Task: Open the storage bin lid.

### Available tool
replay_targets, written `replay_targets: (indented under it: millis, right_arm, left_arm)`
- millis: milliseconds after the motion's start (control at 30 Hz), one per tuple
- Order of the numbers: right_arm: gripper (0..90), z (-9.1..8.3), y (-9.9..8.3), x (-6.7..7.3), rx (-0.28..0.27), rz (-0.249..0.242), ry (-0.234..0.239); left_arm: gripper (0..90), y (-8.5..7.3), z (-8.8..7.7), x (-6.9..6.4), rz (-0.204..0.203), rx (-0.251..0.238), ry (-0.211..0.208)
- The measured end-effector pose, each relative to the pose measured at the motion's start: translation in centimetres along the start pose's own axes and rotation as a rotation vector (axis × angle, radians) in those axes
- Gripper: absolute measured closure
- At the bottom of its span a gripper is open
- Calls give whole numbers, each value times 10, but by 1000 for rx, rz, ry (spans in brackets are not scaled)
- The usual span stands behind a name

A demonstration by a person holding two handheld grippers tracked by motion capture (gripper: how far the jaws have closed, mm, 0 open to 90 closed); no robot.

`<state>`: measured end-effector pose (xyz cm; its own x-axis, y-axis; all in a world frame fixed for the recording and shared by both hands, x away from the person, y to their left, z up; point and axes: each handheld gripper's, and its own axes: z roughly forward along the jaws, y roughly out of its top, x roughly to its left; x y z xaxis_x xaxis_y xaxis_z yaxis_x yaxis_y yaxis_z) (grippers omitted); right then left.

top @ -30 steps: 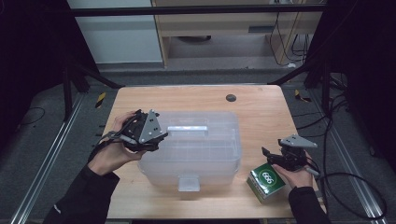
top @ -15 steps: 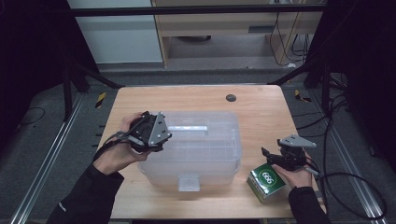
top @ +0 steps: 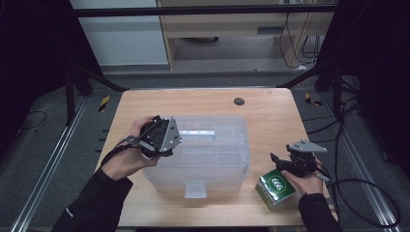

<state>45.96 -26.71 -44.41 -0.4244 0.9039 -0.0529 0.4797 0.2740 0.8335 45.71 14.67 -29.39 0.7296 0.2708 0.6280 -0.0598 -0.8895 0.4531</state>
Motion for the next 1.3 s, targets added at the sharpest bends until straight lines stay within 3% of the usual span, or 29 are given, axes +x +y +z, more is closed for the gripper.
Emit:
replay_targets:
  millis: [367,467,800,1033,1100,1233,1300]
  right_arm:
    - [342,0,1,1,6,6,17]
    - [364,0,1,1,8,12,24]
    - [464,0,2,1,14,16,51]
    - [495,-2,3,3,16,20,62]
    - [508,-3,3,2,15,22,63]
    - [537,-4,4,1,15,25,69]
    - [551,-4,4,1,19,26,71]
  left_arm:
    - [469,6,8,-3,35,33,10]
    - [484,8,12,-3,65,52,12]
    - [555,13,21,-5,119,64,11]
    - [608,16,25,-6,127,78,3]
    - [637,17,26,-6,147,105,0]
    - [673,16,29,-7,144,106,-3]
    - [681,18,28,-7,170,122,4]
